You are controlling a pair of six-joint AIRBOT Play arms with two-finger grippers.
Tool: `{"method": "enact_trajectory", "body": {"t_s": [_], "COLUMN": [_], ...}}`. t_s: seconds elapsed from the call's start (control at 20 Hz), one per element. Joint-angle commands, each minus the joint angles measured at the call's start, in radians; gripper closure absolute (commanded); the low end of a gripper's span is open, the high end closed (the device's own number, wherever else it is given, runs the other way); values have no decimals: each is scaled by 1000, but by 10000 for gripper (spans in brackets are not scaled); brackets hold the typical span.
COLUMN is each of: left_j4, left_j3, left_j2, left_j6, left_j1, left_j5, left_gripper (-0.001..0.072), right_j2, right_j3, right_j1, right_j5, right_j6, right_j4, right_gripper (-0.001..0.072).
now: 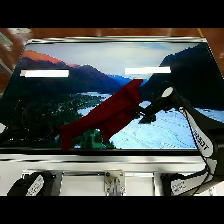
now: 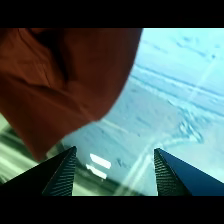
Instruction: Fold the shirts.
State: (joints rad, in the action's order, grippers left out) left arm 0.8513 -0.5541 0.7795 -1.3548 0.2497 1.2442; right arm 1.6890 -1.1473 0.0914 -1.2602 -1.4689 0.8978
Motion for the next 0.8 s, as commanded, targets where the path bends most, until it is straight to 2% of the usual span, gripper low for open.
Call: {"method": "enact_trajectory", "body": {"t_s": [0.0, 0.25, 0.3, 0.35, 0.4, 0.45, 0.5, 0.65, 0.75], "left_j4": [0, 1, 0, 1, 1, 0, 1, 8, -9], "left_j3": [0, -2, -2, -2, -2, -2, -2, -50, -179], "left_j2": [-1, -2, -2, -2, -2, -2, -2, -2, -5], "left_j6": [0, 0, 0, 0, 1, 8, 26, 98, 94], "left_j1": [-1, -1, -1, -1, -1, 0, 0, 4, 23], "left_j5": [2, 5, 5, 5, 5, 5, 5, 5, 5], "left_gripper": [667, 667, 667, 666, 667, 667, 667, 667, 668], "right_j2": [20, 29, 29, 29, 28, 27, 23, -83, -227], "right_j3": [21, 21, 21, 21, 21, 21, 20, 19, -10], "right_j1": [69, 142, 152, 163, 171, 174, 174, 156, 124], "right_j5": [117, 200, 225, 247, 256, 251, 239, 211, 171], "right_j6": [-50, -76, -97, -117, -117, -117, -110, 15, 88], "right_j4": [-33, -44, -44, -44, -44, -43, -43, -24, 3], "right_gripper": [123, 139, 214, 226, 289, 552, 648, 649, 649]}}
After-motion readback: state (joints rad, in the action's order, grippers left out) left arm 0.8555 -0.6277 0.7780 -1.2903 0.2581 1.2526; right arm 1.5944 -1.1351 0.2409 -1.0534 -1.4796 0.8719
